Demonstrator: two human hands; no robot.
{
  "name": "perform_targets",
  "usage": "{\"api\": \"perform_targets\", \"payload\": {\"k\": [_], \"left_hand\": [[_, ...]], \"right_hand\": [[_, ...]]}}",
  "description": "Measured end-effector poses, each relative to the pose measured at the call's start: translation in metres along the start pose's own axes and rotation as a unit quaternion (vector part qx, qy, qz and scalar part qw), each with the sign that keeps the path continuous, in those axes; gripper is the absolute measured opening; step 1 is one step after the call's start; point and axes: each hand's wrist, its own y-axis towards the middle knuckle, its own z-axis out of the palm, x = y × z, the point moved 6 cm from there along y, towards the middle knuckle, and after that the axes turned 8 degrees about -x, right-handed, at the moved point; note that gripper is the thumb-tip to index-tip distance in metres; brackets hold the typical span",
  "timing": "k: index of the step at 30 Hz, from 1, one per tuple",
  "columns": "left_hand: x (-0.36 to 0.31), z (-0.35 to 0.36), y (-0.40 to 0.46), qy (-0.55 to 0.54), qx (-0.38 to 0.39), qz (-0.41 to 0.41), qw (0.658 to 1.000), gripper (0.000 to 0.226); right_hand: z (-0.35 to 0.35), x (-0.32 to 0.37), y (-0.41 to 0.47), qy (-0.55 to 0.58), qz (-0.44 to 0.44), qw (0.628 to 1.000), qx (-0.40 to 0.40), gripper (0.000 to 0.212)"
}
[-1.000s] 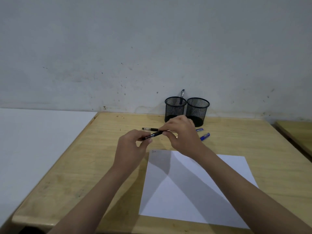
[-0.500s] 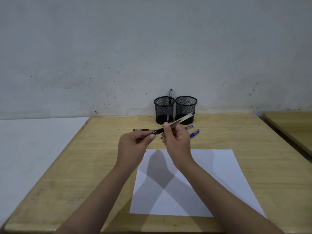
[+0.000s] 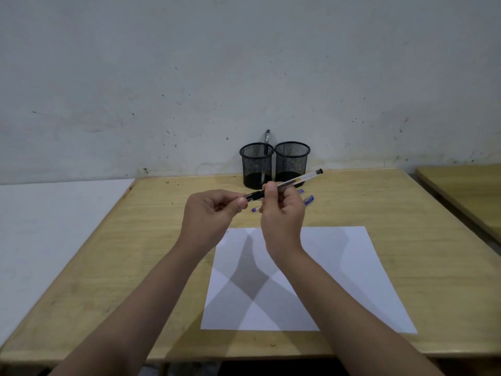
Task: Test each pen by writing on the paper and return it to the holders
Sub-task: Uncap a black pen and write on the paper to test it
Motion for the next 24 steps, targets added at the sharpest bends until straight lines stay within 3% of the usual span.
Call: {"api": "perform_targets", "payload": {"k": [14,17,19,24], "left_hand": [[0.009,-0.004,-0.008,0.045,-0.062,-0.039,0.996,0.021],[0.01,-0.027,-0.025,0.077,-0.074,-0.041,0.993,0.014],[0.016,-0.053,-0.034,0.084,-0.1,-0.044,0.99,0.01],[0.068,-0.059,-0.01,0.136,-0.134,-0.11,0.976,0.008]], "right_hand": [[0.03,-0.042,0.01,0.041,0.238,0.97,0.016,0.032],[-0.015,-0.049,0.061,0.081,0.324,0.931,-0.146,0.027],[-0.046,-0.035,0.097,0.1,0.283,0.933,-0.199,0.028],[-0.021,-0.008,0.082,0.052,0.182,0.98,-0.058,0.029]]}}
